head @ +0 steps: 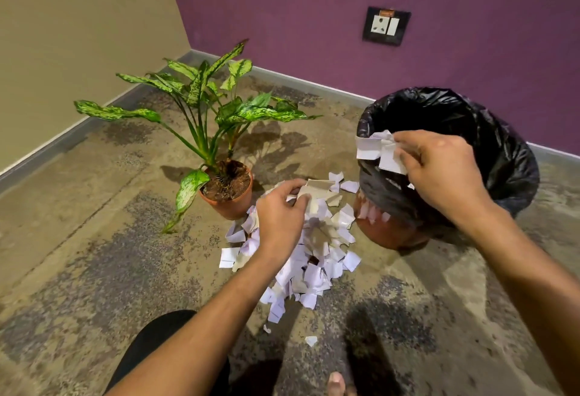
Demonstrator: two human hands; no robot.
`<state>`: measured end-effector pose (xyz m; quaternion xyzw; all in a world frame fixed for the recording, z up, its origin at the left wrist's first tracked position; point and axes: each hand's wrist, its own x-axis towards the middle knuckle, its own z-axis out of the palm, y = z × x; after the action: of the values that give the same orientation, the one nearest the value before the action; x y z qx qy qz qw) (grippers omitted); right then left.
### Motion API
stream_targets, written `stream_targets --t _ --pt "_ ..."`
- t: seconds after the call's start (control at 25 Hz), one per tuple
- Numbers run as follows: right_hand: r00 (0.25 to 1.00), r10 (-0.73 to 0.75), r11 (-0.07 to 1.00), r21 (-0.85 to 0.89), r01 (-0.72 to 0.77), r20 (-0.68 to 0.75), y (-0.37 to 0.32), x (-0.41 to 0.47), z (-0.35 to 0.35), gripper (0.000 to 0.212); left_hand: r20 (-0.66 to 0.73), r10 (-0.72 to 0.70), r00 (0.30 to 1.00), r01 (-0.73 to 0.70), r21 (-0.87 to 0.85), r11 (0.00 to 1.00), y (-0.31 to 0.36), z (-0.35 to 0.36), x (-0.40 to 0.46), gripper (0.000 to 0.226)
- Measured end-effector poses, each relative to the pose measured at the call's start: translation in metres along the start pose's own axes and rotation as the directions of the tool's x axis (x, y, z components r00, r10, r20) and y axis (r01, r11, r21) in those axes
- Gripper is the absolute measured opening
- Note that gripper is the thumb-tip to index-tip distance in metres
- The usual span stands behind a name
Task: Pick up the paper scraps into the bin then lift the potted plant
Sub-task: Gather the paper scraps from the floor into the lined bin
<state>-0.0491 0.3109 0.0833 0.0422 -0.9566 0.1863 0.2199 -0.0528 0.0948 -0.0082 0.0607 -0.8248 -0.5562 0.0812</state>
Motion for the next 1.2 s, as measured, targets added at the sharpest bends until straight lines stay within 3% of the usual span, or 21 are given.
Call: stream_targets --t 0.16,0.4,0.72,0.92,1.08,1.2 --pt "0.997 0.074 0.991 -0.112 -0.069 0.036 0.022 0.008 -0.004 0.031 0.010 0.194 0.981 -0.190 -0.155 0.969 0.058 0.024 0.014 0.020" --pt "0.994 0.087 0.985 -0.158 -0.075 0.067 0.040 -0.004 -0.001 0.045 0.059 0.466 0.883 -0.459 -0.106 0.882 0.113 0.061 0.039 0.016" --pt "0.975 0.221 0.971 0.091 -0.220 0.006 0.052 -0.011 -0.009 0.044 0.261 0.527 0.809 -0.530 -0.066 0.846 0.134 0.082 0.047 0.031" --pt "0.979 0.200 0.973 0.126 -0.193 -0.045 0.050 -0.014 -0.002 0.046 0.431 0.580 0.691 -0.637 -0.017 0.771 0.113 0.078 0.044 0.053" --pt "0.984 0.054 0.991 0.128 -0.032 -0.169 0.033 -0.039 0.008 0.035 0.397 0.530 0.750 -0.607 0.093 0.789 0.065 0.057 0.039 0.051" --pt "0.991 -0.097 0.992 0.074 0.104 -0.096 0.007 -0.080 0.038 0.029 0.368 0.456 0.810 -0.547 0.195 0.814 0.014 0.033 0.030 0.048"
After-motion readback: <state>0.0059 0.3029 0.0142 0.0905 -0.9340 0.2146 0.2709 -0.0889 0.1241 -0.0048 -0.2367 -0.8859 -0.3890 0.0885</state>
